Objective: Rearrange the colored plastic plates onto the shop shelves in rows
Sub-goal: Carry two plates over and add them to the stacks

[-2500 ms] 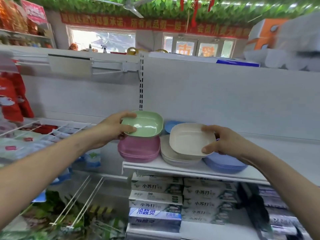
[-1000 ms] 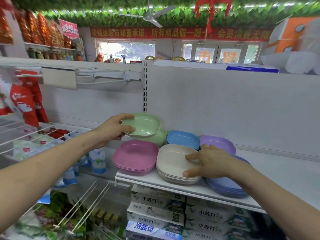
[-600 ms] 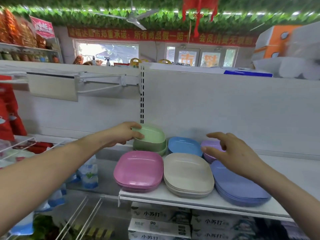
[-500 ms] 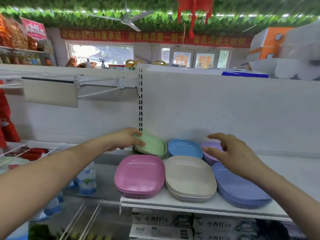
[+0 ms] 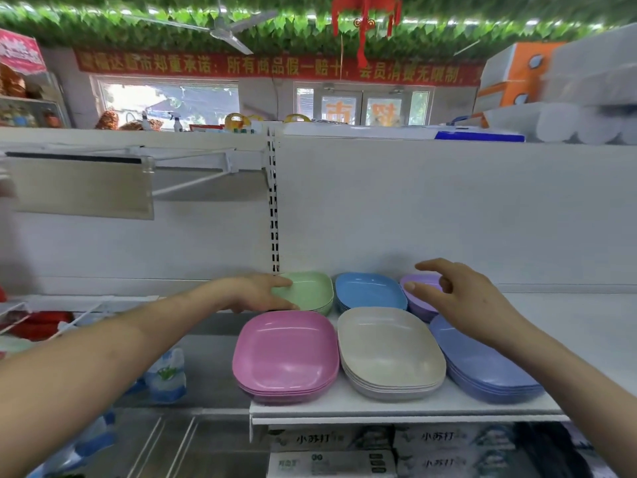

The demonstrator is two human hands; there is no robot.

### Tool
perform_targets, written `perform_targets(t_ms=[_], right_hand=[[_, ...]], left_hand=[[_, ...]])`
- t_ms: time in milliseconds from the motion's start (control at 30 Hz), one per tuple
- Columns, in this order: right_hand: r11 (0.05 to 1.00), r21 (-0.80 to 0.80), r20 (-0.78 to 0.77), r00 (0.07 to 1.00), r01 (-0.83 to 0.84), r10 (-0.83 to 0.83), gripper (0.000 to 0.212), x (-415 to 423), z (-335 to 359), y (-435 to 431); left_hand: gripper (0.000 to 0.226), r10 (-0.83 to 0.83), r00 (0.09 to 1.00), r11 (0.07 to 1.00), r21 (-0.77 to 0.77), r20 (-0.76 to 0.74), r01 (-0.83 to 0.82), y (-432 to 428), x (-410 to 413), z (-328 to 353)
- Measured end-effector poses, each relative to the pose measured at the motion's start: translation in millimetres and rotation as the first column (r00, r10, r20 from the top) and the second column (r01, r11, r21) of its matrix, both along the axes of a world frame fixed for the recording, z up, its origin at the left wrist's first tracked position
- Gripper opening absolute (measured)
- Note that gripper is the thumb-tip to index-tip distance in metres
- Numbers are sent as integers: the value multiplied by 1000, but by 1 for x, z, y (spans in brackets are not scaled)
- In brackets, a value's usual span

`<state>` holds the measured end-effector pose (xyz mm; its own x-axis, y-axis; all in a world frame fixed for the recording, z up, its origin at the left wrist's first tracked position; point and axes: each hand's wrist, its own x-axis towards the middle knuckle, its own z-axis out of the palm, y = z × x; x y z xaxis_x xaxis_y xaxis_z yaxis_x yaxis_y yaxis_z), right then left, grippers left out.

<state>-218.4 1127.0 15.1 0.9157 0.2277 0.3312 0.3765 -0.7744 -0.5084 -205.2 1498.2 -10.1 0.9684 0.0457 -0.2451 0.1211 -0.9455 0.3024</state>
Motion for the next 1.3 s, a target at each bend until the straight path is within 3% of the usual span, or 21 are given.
perform_targets(t_ms=[200,267,400,500,600,900,1033,1300], right_hand=[[1000,2,-7,1000,-2,2,54,4,-6,3],[1000,3,-6,1000,2,-1,55,5,-5,2],[1000,-3,-4,1000,16,-16,56,8,-5,-3],[1000,12,-8,1000,24,-24,55,7,-6,-10],[999,10,-11,999,47,-47,51,7,-8,-21],[988,-43,22,989,149,-148,49,-4,5,-106],[972,-94,30,976,217,-215,48,-27,13,-174],[925,-102,13,930,366,-366,47,-82,26,-324]], left_hand=[[89,8,1000,998,59,-15,-7,-1,0,5],[89,0,1000,987,162,22,-4,-1,0,12],[78,-17,956,933,347,293,-89,-16,0,27],[66,-95,854,935,340,511,-100,-44,-2,33],[58,-163,775,958,285,610,-23,-79,0,39],[61,-313,751,947,130,582,294,-208,22,45],[49,-373,705,917,122,603,380,-281,23,49],[44,-463,669,853,85,581,516,-445,2,48]])
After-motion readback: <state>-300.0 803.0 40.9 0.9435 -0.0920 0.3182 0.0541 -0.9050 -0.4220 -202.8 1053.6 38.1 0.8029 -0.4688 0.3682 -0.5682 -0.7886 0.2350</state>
